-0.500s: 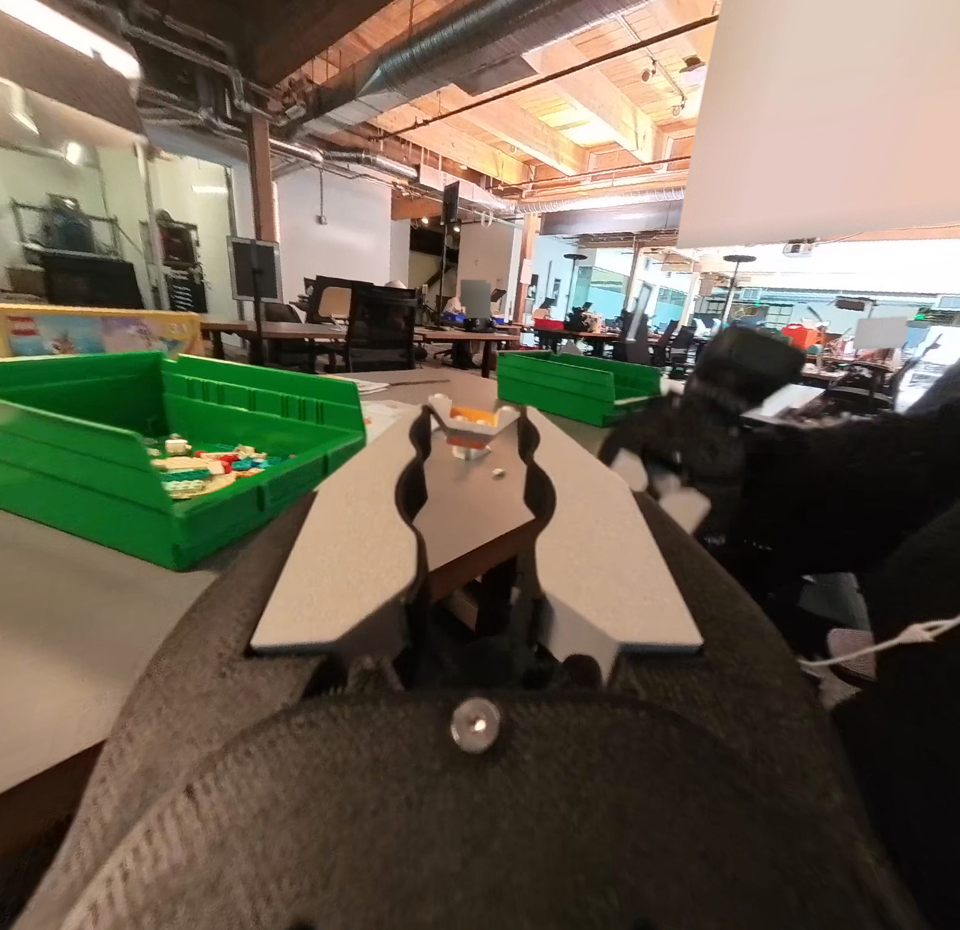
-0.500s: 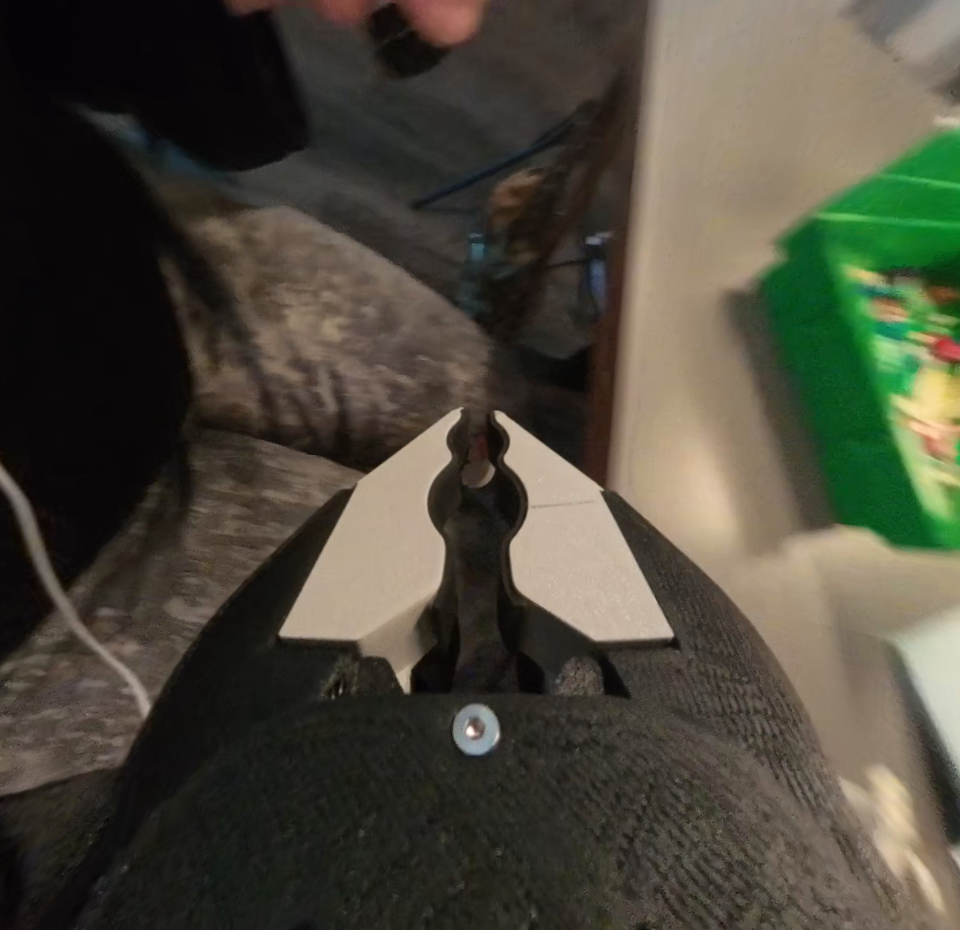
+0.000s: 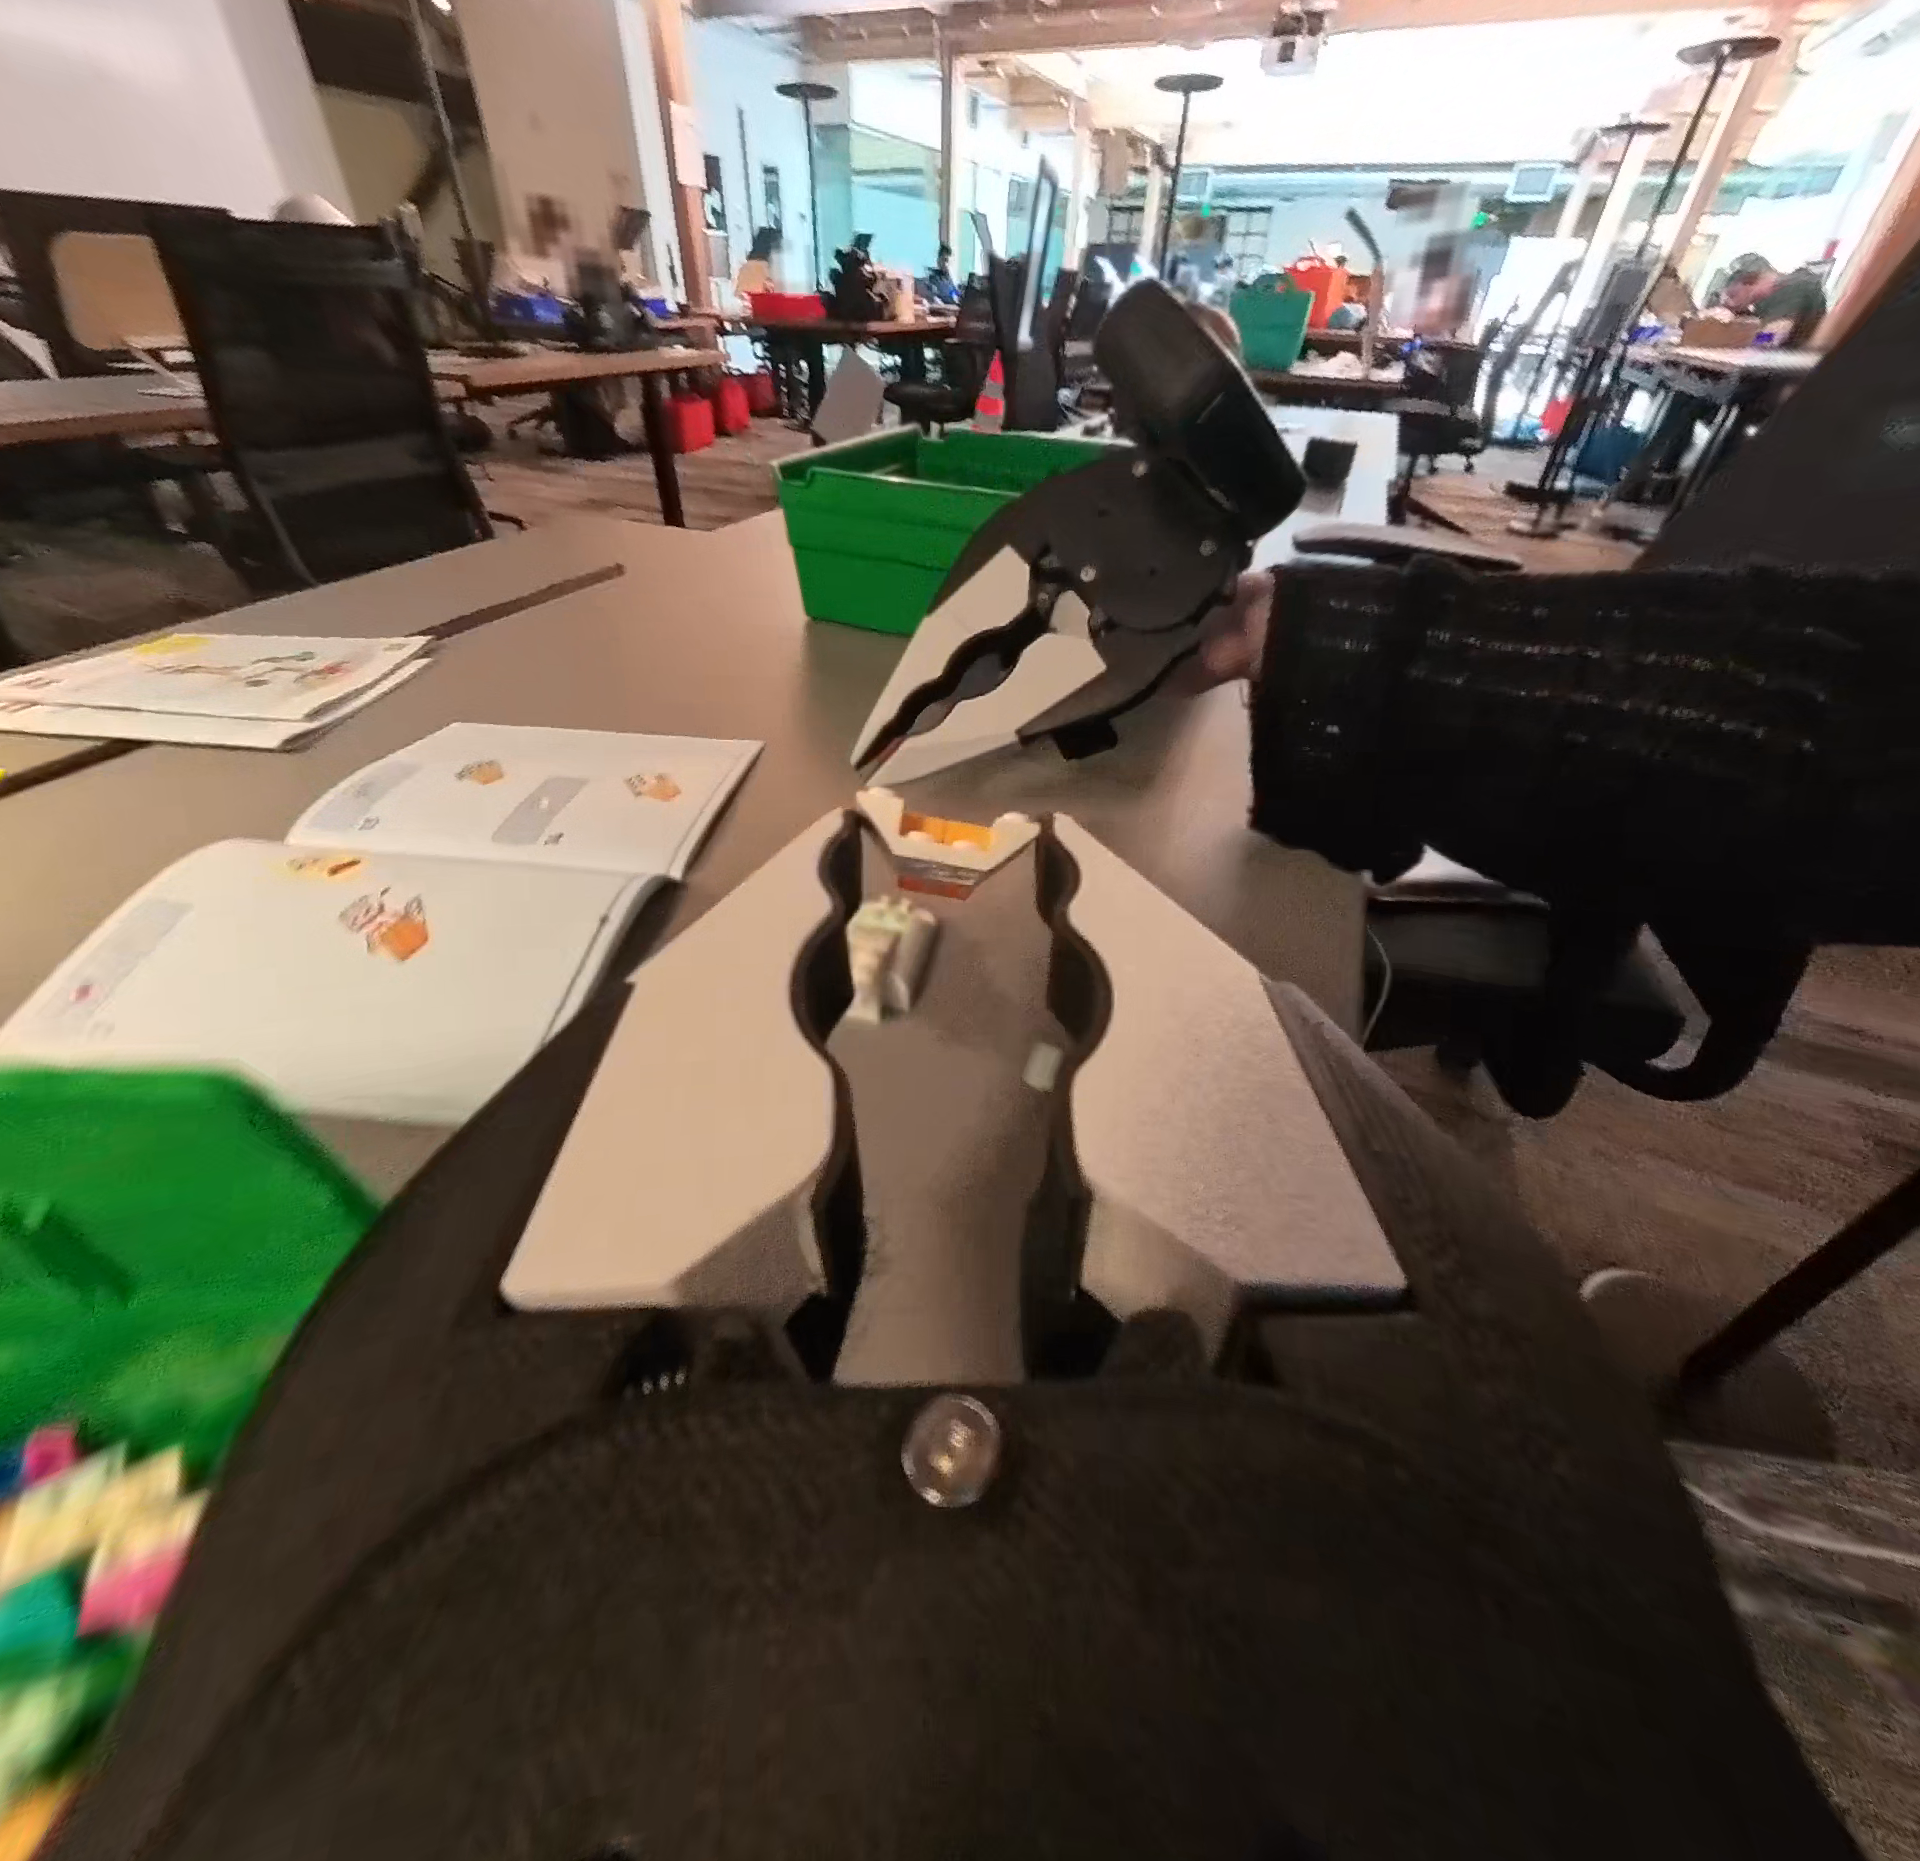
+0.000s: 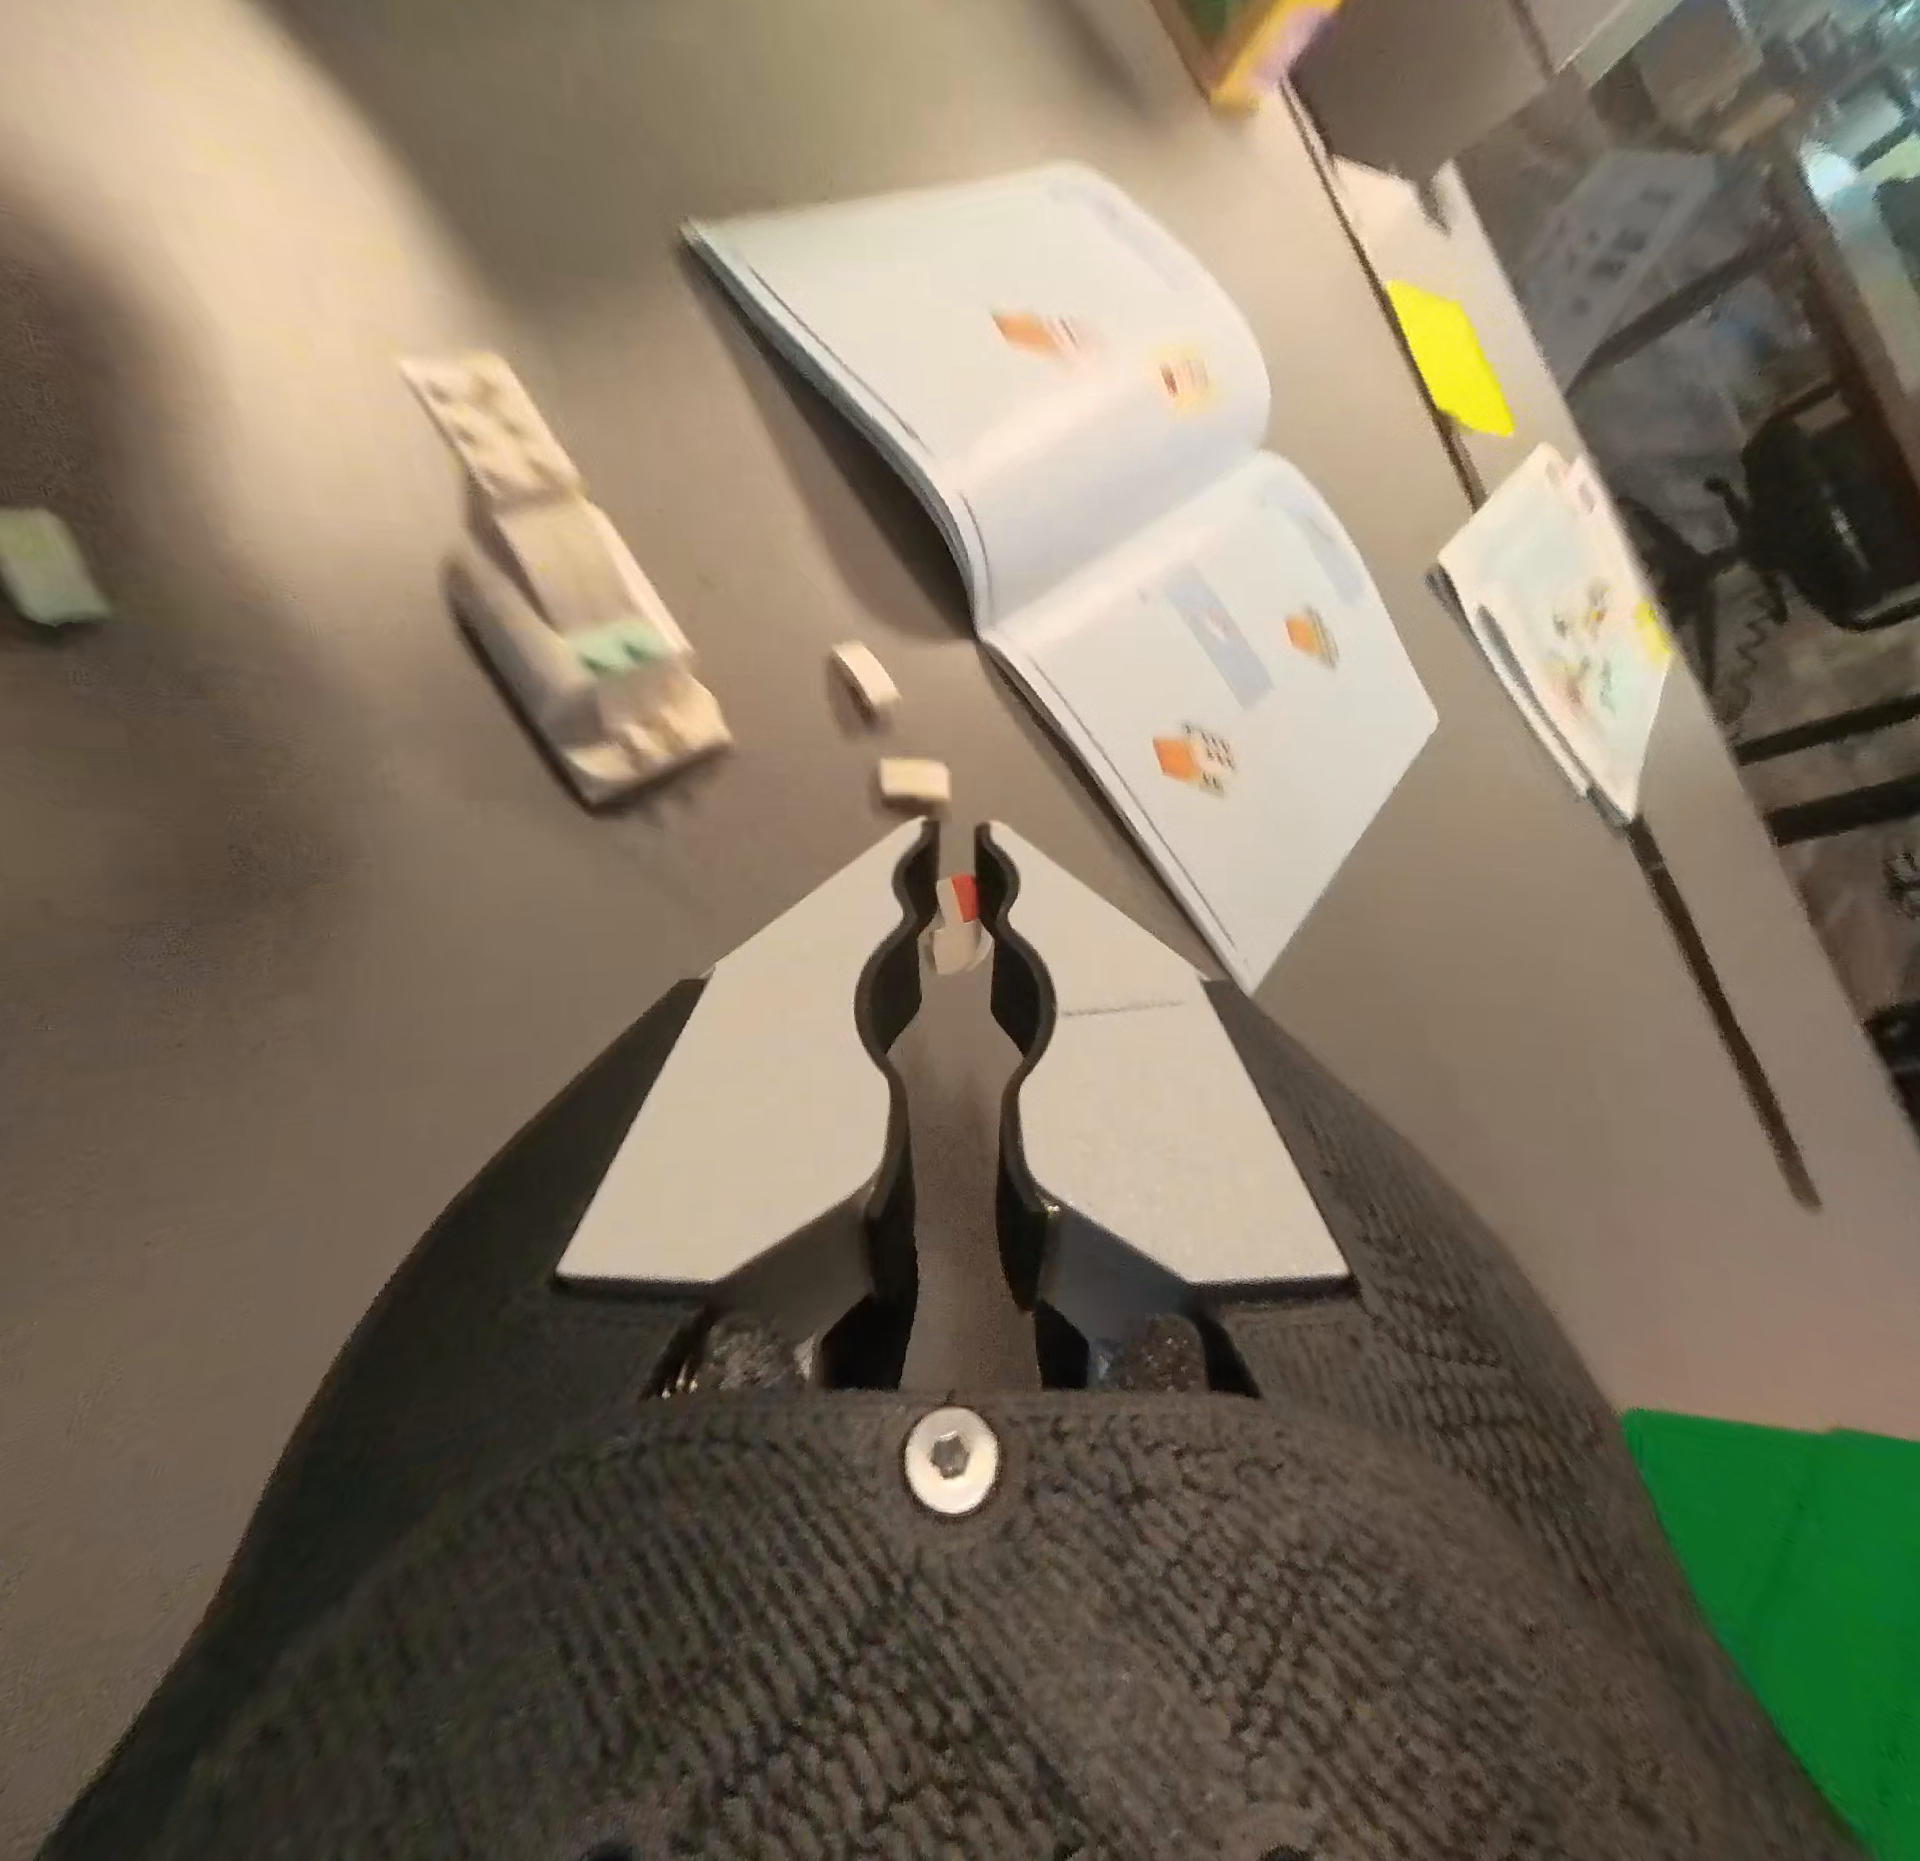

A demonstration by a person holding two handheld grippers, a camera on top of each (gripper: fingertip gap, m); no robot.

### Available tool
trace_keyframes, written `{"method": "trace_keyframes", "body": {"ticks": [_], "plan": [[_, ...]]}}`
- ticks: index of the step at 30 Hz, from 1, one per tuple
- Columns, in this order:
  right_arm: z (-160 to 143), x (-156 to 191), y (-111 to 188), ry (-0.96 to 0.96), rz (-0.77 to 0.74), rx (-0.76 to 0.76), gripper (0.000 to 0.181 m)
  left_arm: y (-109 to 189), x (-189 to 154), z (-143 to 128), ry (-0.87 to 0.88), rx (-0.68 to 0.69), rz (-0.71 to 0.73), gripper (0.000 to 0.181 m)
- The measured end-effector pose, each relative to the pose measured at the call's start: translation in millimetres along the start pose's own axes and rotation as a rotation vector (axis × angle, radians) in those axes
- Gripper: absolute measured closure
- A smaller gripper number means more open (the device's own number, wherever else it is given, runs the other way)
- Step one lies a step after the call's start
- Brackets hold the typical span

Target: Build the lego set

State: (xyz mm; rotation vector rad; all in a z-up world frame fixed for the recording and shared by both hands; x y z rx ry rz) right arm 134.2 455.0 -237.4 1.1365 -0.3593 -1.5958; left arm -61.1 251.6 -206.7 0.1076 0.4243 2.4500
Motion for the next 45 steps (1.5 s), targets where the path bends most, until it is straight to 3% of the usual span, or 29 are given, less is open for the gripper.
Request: {"method": "trace_keyframes", "body": {"ticks": [1, 5, 10, 13, 17, 22, 27, 29, 34, 37, 42, 45], "plan": [[-8, -7, -7, -0.018, 0.028, 0.005, 0.176, -14, 10, 3, -0.011, 0.015, -0.015, 0.149], [-30, -22, -27, -0.100, 0.185, 0.046, 0.165, -58, 38, 8, -0.031, 0.054, -0.077, 0.149], [-26, -31, -15, -0.196, 0.247, 0.025, 0.145, -81, 53, 15, -0.017, 0.012, -0.105, 0.149], [-6, -30, 7, -0.329, 0.273, -0.056, 0.146, -85, 54, 15, -0.055, 0.000, -0.027, 0.149], [43, -7, 32, -0.515, 0.285, -0.124, 0.154, -88, 50, 7, -0.149, 0.047, 0.074, 0.149], [89, 21, 30, -0.527, 0.169, 0.007, 0.153, -95, 45, 1, -0.370, 0.089, 0.204, 0.148], [107, 23, 16, -0.590, 0.180, 0.125, 0.152, -94, 46, 1, -0.416, 0.092, 0.247, 0.149], [110, 22, 14, -0.551, 0.132, 0.175, 0.166, -92, 46, 1, -0.433, 0.084, 0.249, 0.149], [107, 22, 25, -0.402, 0.189, 0.119, 0.165, -85, 43, 2, -0.455, 0.028, 0.203, 0.149], [92, 22, 39, -0.255, 0.263, 0.041, 0.168, -79, 36, 2, -0.481, -0.038, 0.094, 0.145], [78, 35, 69, 0.143, 0.211, -0.074, 0.174, -72, 30, 6, -0.362, -0.095, -0.134, 0.133], [76, 42, 81, 0.281, 0.179, -0.069, 0.173, -71, 29, 5, -0.371, -0.093, -0.225, 0.146]]}}
Point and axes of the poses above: each gripper's, where its closed fingertips meet, y back along the fingers, z out of its top, x = y × z across the jaws, the point moved 10 cm from there along y, back along the fingers, and after that the axes turned 15 degrees about x, right-handed, at the moved point
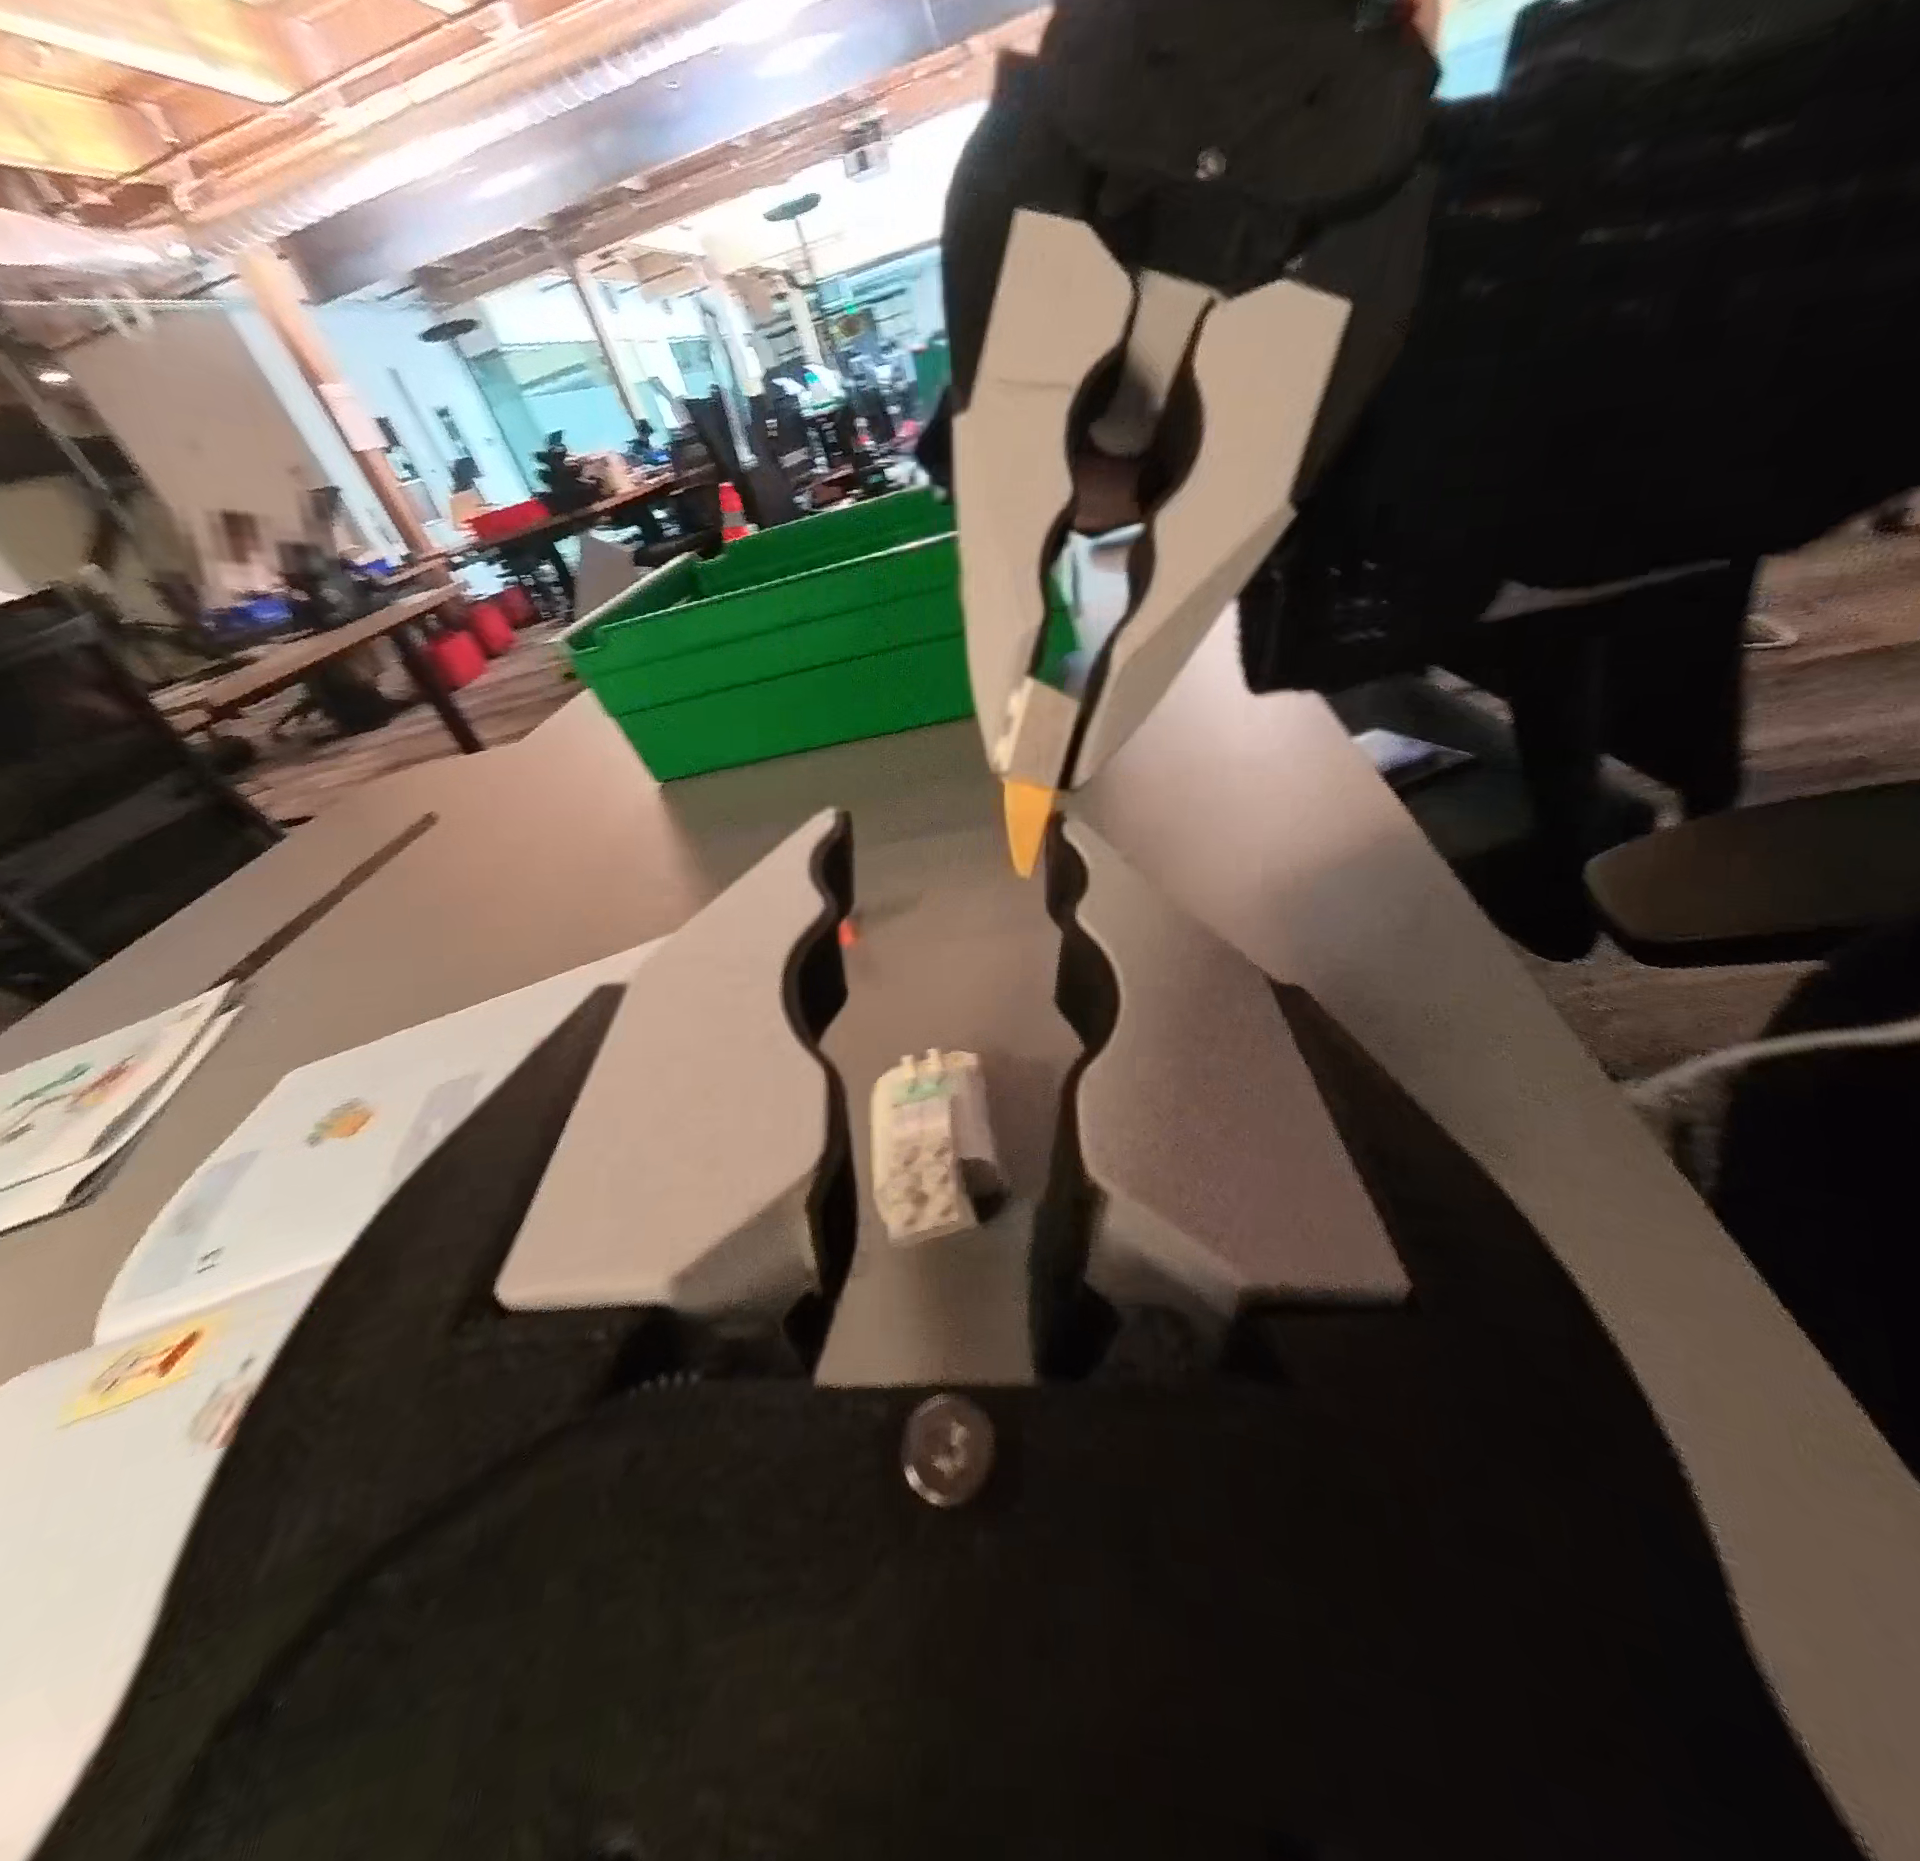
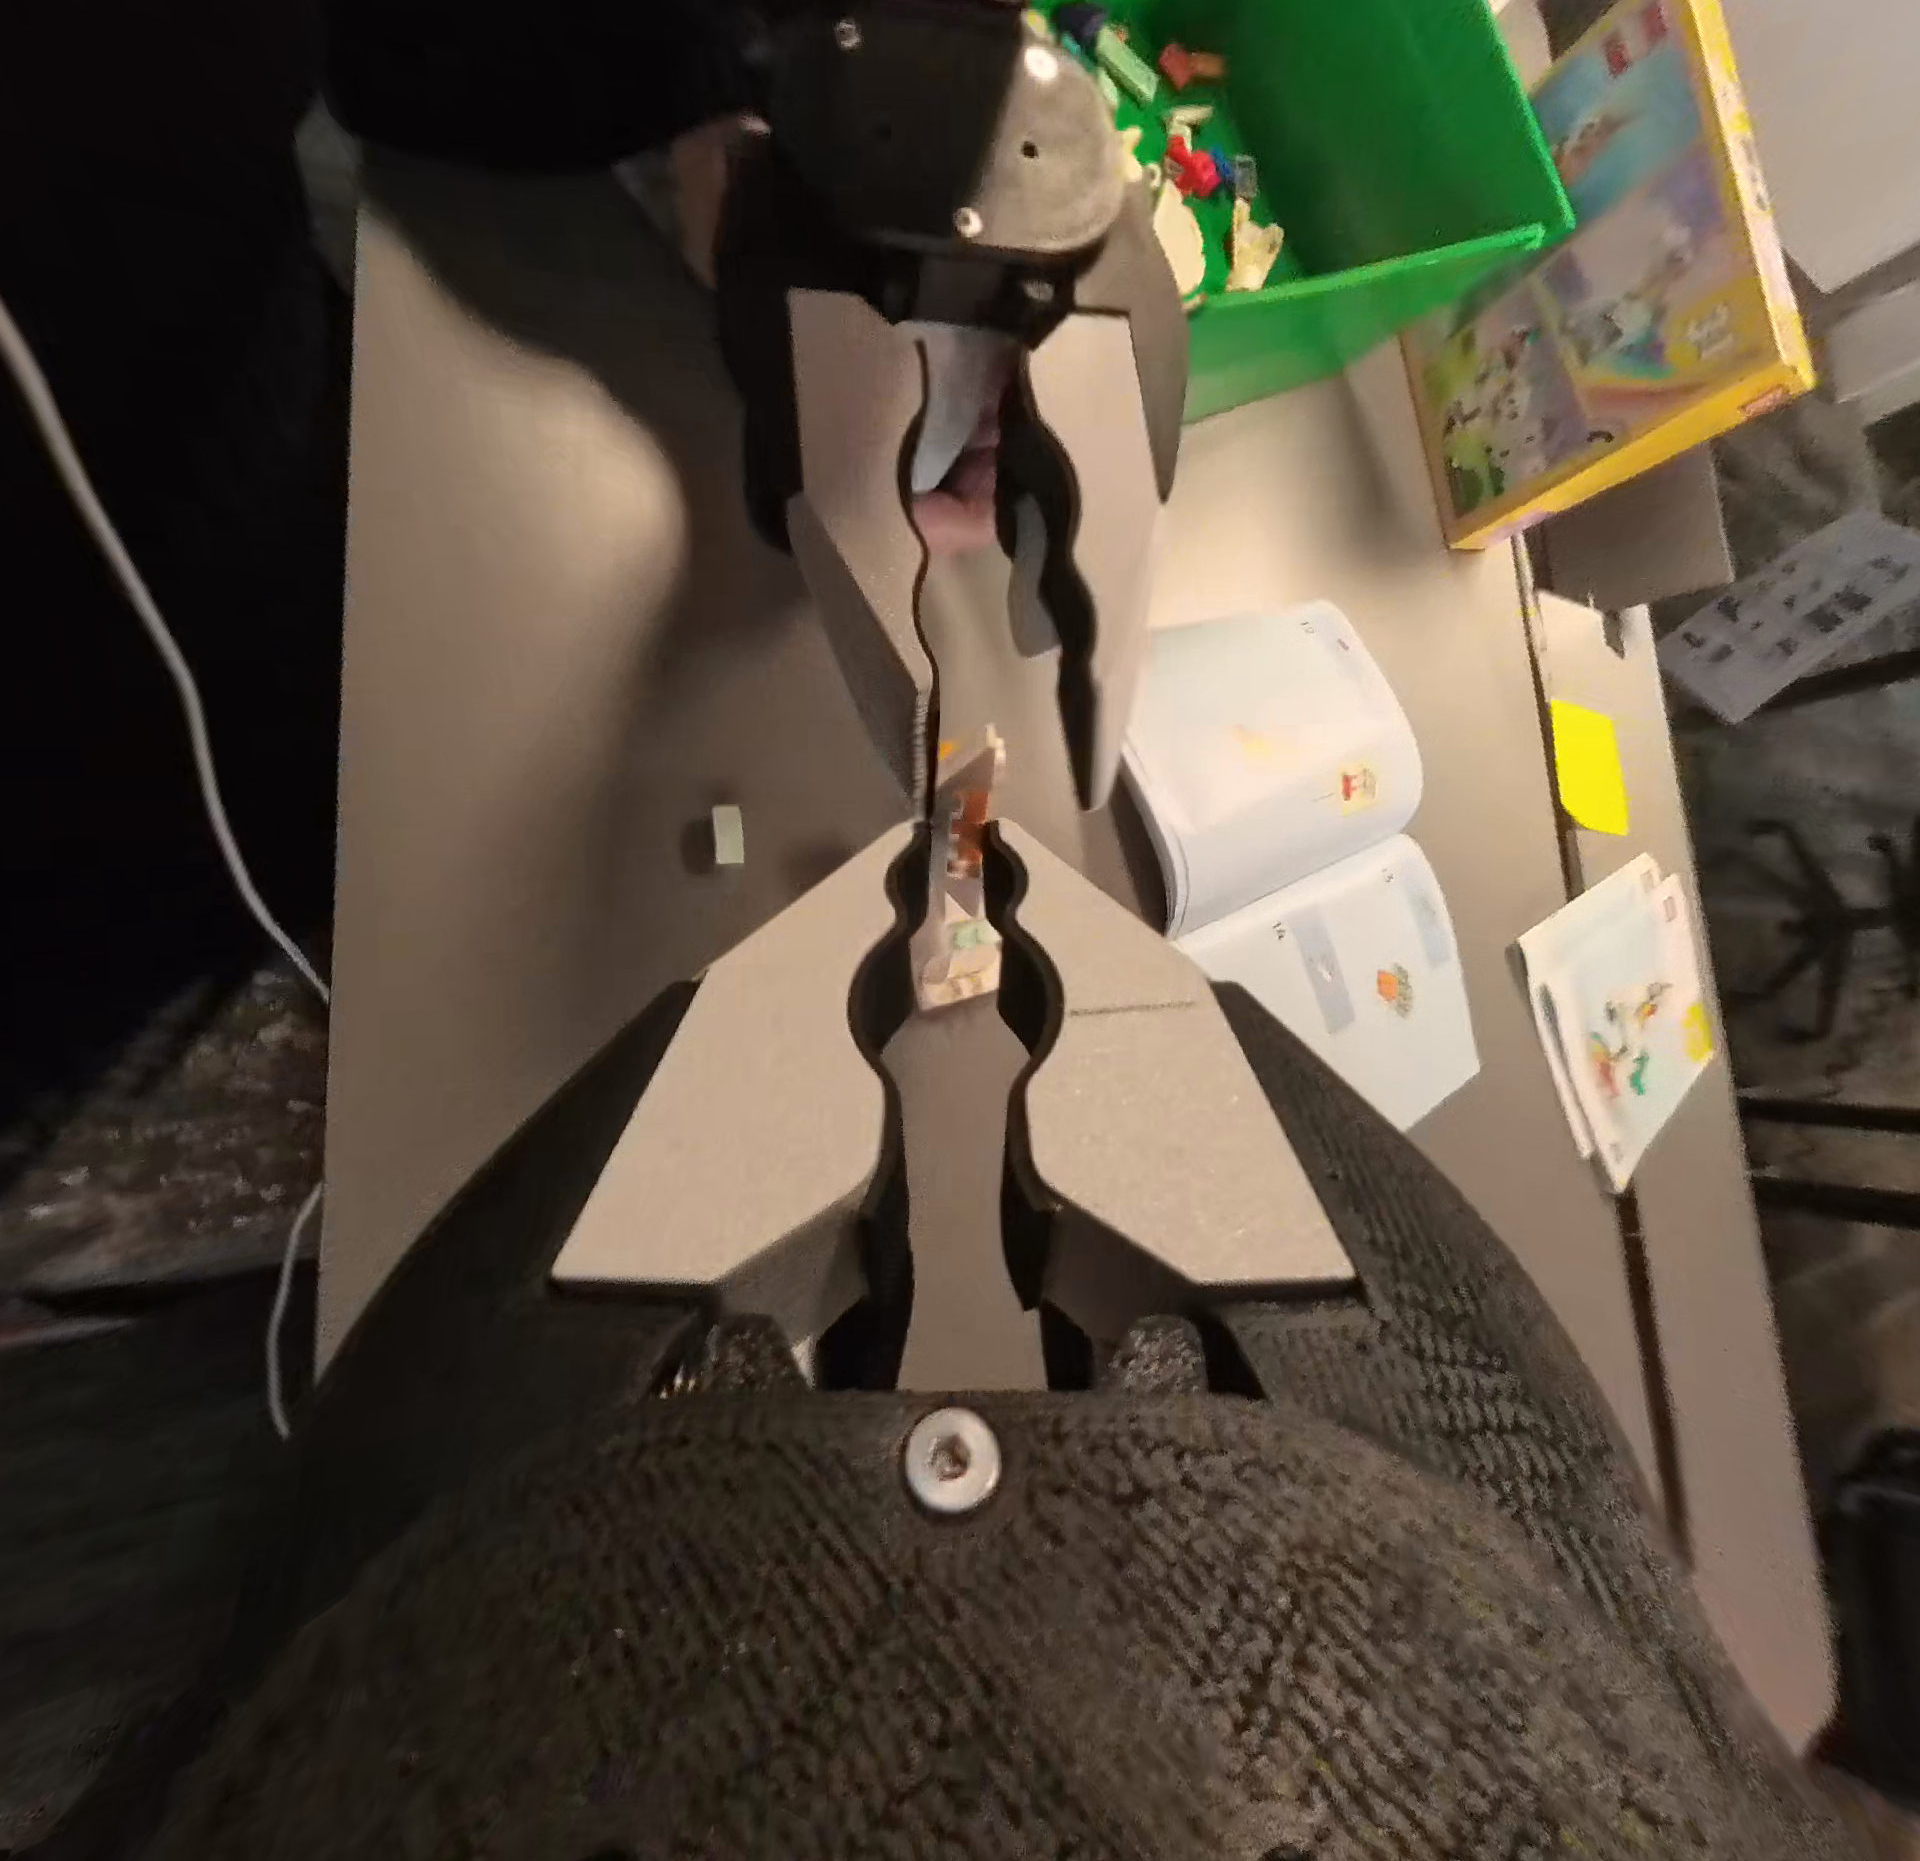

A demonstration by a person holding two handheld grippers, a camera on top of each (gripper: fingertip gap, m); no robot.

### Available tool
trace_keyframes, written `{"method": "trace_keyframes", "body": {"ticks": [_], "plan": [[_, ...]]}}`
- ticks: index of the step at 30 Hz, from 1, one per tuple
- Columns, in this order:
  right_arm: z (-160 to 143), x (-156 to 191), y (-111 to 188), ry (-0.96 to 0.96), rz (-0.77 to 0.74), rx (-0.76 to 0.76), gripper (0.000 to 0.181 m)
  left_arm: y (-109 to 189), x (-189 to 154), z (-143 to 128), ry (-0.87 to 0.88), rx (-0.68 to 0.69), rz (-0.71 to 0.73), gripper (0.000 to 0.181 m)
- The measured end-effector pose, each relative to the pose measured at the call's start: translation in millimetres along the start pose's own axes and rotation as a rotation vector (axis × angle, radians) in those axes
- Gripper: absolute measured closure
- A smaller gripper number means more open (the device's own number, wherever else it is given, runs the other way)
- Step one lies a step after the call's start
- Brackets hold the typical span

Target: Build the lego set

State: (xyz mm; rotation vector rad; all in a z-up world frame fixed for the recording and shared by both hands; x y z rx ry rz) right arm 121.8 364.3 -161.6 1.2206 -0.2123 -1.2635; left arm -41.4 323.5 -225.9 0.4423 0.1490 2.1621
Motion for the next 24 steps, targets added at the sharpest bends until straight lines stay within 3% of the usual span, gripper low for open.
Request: {"method": "trace_keyframes", "body": {"ticks": [4, 6, 8, 12, 18, 24], "plan": [[2, 8, 4, 0.059, -0.017, -0.006, 0.173, -1, -12, 2, -0.080, -0.012, -0.062, 0.157], [2, 11, 1, 0.064, -0.030, -0.005, 0.173, -2, -16, 3, -0.120, -0.005, -0.054, 0.172], [-2, 11, -1, 0.023, -0.045, -0.006, 0.171, -4, -18, 3, -0.151, 0.038, -0.027, 0.175], [-37, -6, -6, -0.264, -0.039, 0.013, 0.141, -7, -10, 0, -0.171, 0.136, 0.107, 0.175], [-116, -32, -45, -0.665, 0.058, 0.168, 0.147, -14, -3, -17, -0.442, 0.326, 0.379, 0.174], [-131, -40, -65, -0.842, 0.037, 0.188, 0.160, -16, -4, -22, -0.481, 0.373, 0.387, 0.174]]}}
Point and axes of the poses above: each gripper's, where its closed fingertips meet, y back along the fingers, z out of its top, x = y × z across the jaws, the point moved 10 cm from there along y, back along the fingers, and after that the axes turned 15 degrees about x, right-handed, at the moved point
